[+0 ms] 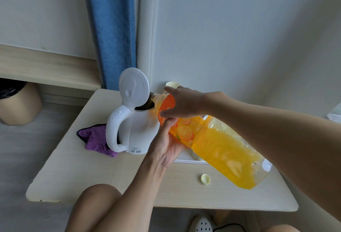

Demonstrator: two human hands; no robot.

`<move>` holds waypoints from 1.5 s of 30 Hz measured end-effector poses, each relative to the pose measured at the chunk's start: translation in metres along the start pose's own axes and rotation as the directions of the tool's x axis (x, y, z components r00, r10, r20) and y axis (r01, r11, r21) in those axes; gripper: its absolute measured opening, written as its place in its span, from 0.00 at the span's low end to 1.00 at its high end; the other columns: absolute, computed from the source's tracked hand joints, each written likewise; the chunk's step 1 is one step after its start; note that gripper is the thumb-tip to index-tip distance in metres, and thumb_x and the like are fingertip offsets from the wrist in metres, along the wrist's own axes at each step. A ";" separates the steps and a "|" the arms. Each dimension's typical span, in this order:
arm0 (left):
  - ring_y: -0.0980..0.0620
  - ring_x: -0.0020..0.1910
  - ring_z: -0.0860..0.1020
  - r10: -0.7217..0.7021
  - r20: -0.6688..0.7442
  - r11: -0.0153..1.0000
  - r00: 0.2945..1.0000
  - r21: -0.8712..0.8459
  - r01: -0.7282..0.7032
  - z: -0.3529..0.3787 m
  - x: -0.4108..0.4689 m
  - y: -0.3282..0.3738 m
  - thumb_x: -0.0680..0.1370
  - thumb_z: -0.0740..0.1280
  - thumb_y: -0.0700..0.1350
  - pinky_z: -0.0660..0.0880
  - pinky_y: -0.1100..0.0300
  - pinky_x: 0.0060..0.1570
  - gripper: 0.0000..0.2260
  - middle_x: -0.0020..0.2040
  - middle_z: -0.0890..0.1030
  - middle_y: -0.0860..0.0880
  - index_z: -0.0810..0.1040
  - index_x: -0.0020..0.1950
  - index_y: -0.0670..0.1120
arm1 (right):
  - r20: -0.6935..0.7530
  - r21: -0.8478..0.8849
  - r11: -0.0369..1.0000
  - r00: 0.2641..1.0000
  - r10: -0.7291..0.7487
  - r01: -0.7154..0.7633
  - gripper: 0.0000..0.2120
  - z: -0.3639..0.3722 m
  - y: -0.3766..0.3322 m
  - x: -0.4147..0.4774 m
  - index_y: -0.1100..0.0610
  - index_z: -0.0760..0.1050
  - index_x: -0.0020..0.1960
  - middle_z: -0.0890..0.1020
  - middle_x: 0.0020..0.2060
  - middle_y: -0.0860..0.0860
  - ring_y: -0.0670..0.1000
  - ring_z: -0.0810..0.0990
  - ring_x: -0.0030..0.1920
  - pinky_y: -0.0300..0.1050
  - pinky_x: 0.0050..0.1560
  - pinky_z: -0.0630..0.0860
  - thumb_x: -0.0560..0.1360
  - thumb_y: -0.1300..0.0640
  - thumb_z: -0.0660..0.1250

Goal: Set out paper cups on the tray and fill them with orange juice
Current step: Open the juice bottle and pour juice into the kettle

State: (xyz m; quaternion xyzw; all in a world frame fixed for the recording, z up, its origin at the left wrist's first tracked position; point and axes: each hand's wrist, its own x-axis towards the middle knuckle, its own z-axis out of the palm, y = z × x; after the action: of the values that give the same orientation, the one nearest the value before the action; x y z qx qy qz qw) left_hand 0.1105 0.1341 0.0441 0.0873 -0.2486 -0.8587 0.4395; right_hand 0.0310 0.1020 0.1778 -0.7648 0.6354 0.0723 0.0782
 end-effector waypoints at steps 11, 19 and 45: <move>0.39 0.61 0.82 0.004 -0.152 0.893 0.988 0.446 0.065 0.007 -0.036 0.045 0.68 0.79 0.37 0.82 0.41 0.45 0.41 0.69 0.79 0.40 0.67 0.77 0.57 | -0.326 0.591 0.790 0.944 0.050 0.162 0.42 0.048 0.014 -0.051 0.47 0.48 0.80 0.64 0.73 0.50 0.54 0.73 0.64 0.44 0.56 0.73 0.76 0.39 0.67; 0.49 0.60 0.81 0.167 -0.199 0.623 0.966 0.781 0.053 0.039 -0.066 0.046 0.65 0.79 0.29 0.83 0.53 0.49 0.48 0.65 0.77 0.48 0.60 0.74 0.60 | -0.461 0.761 0.553 0.883 0.090 0.341 0.44 0.088 0.019 -0.091 0.44 0.54 0.75 0.72 0.68 0.52 0.54 0.75 0.65 0.57 0.61 0.77 0.67 0.33 0.72; 0.54 0.66 0.76 0.219 0.003 -0.091 0.976 0.996 0.017 0.066 -0.072 0.083 0.57 0.84 0.65 0.78 0.47 0.66 0.48 0.69 0.75 0.52 0.70 0.72 0.53 | 0.169 0.242 0.925 0.951 0.257 -0.293 0.25 0.230 0.089 -0.109 0.52 0.67 0.71 0.71 0.63 0.58 0.62 0.75 0.60 0.54 0.60 0.73 0.78 0.45 0.66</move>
State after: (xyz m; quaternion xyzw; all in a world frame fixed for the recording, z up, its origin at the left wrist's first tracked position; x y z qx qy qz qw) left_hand 0.1891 0.1740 0.1377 0.4316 -0.7686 -0.3520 0.3148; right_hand -0.0790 0.2395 -0.0268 -0.6439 0.7338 0.0483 0.2112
